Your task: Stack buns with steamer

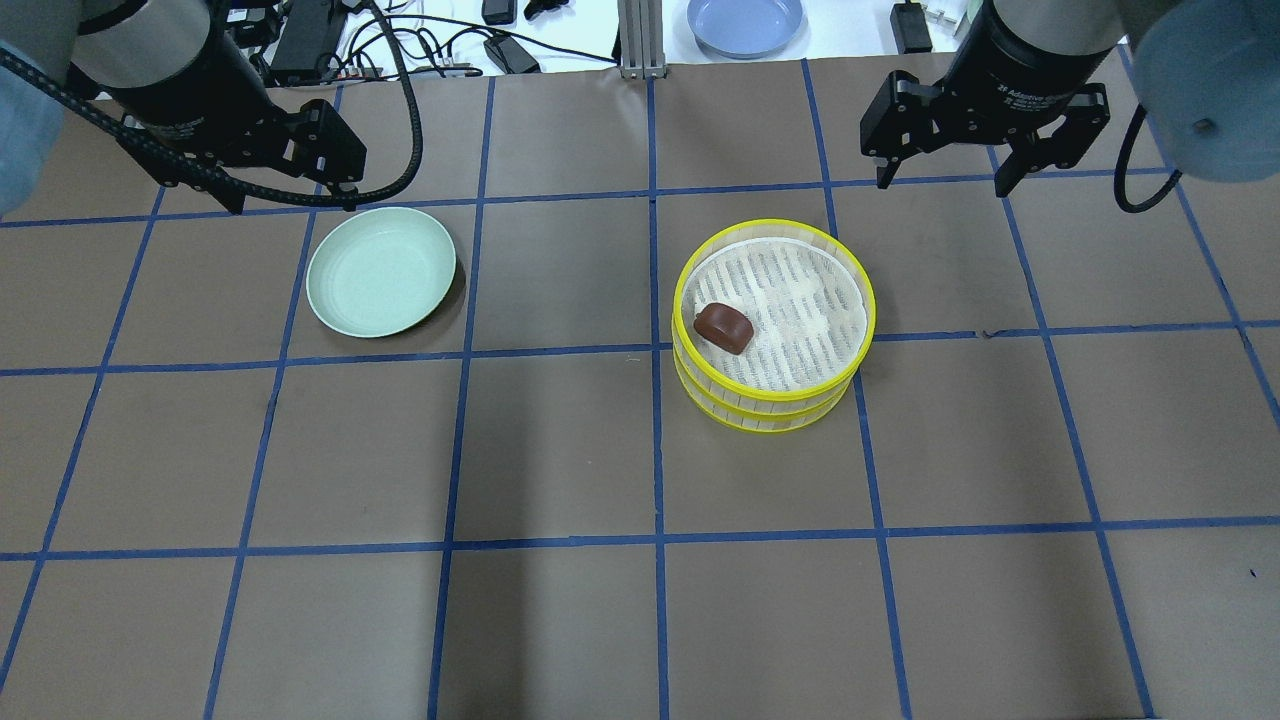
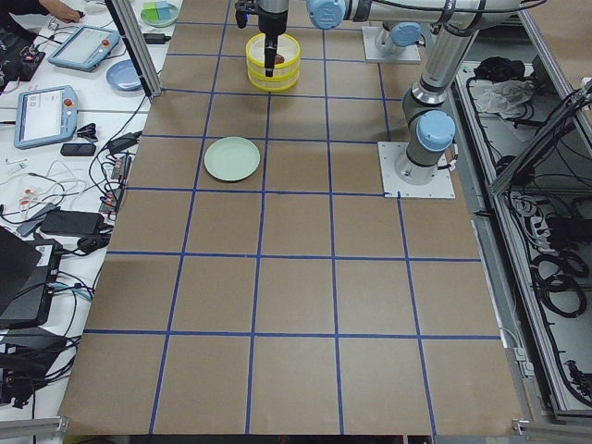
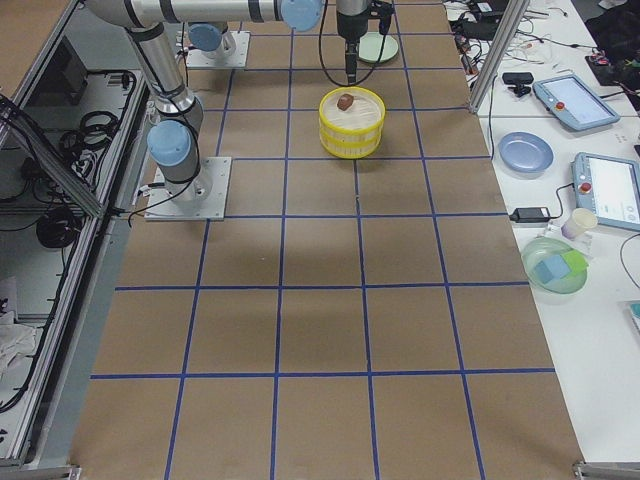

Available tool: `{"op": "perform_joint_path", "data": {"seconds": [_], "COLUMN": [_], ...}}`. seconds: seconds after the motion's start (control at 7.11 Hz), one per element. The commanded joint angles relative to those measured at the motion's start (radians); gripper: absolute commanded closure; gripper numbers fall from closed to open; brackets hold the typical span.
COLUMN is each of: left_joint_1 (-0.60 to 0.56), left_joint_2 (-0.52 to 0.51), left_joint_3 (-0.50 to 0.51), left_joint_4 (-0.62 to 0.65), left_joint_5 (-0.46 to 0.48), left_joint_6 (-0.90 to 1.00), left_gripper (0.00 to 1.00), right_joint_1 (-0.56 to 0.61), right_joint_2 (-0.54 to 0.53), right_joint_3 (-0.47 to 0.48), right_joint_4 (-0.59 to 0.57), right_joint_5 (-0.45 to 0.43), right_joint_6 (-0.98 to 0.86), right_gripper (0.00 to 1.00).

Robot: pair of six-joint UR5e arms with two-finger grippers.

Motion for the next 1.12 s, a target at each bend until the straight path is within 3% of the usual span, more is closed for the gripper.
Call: {"op": "perform_joint_path", "data": {"seconds": [0.0,0.98], "left_joint_1": [0.000,-0.001], "left_joint_2": [0.005,0.005], "left_joint_3": [-0.004,-0.016], "left_joint_4": [-0.001,0.001], "left_joint_5": [-0.003,-0.009], "left_joint_6": [0.000,0.002], "left_gripper": [0.00,0.00], "right_joint_1": [-0.002,-0.012], "right_joint_2": [0.000,0.008], "right_joint_3": [0.000,0.000], "right_joint_4": [-0.004,-0.060], "right_joint_5": [0.004,-0.005], "right_joint_6": [0.000,0.000], "right_gripper": [0.00,0.00]}}
